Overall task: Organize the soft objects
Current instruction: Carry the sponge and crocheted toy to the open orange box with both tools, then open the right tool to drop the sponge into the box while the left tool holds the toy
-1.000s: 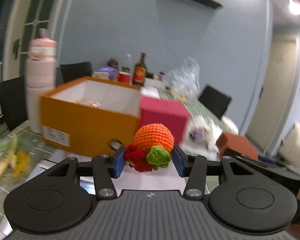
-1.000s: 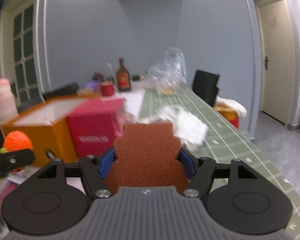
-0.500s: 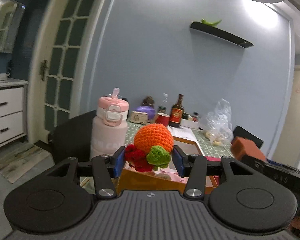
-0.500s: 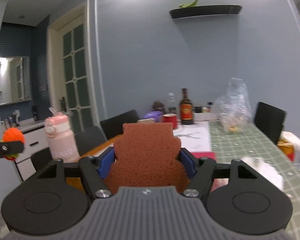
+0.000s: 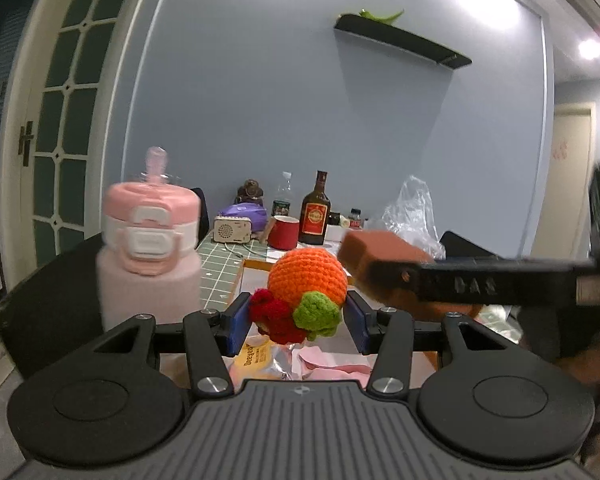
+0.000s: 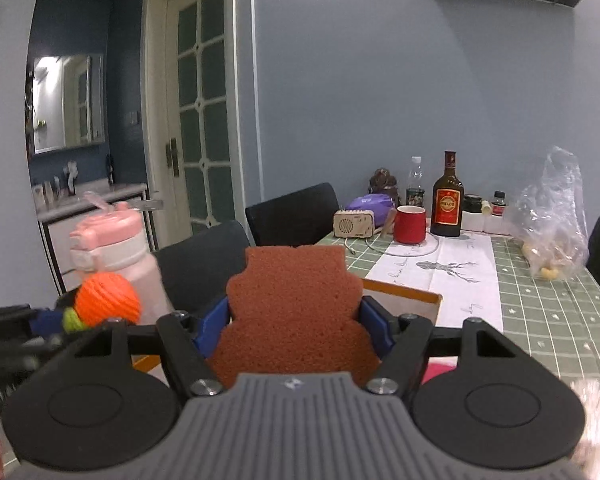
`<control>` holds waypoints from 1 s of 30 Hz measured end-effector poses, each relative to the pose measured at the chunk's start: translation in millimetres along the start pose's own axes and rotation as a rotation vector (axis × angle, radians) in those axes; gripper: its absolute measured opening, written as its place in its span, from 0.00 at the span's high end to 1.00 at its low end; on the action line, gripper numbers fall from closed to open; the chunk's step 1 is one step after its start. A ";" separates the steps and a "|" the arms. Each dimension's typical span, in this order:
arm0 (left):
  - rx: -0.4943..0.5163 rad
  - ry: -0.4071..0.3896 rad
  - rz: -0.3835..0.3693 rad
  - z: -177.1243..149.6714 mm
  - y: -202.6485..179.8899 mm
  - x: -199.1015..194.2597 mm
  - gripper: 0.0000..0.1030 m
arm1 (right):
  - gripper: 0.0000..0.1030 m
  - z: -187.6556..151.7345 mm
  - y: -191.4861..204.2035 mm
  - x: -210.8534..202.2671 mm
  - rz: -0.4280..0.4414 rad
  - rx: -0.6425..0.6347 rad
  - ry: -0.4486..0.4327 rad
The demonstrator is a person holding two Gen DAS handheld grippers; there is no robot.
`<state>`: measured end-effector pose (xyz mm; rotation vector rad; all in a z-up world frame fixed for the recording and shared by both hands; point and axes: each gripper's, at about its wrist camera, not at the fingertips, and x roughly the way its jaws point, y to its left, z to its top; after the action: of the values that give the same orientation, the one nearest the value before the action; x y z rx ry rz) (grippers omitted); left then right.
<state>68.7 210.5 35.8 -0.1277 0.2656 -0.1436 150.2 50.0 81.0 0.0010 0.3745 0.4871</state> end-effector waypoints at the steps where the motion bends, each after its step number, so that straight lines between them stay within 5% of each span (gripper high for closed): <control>1: 0.009 0.004 0.008 -2.2 -1.7 4.3 0.45 | 0.33 -0.8 -3.3 5.7 -0.007 0.013 0.002; 5: 0.077 -0.039 0.039 -14.6 -11.3 14.8 0.45 | 0.33 -8.4 -16.0 33.9 0.032 0.089 0.043; 10: 0.100 0.046 0.073 -25.6 -8.0 38.1 0.45 | 0.33 -8.2 -17.6 68.5 -0.011 0.100 0.187; 16: 0.154 0.093 0.211 -35.6 -5.6 50.3 0.45 | 0.33 -11.8 -28.8 83.7 -0.009 0.164 0.217; 30: 0.169 0.091 0.237 -36.8 -6.9 56.6 0.45 | 0.32 6.0 -59.0 125.9 -0.181 0.193 0.240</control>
<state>112.0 190.8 -12.8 0.0783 0.3556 0.0636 282.1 55.9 37.1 0.0960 0.6506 0.2709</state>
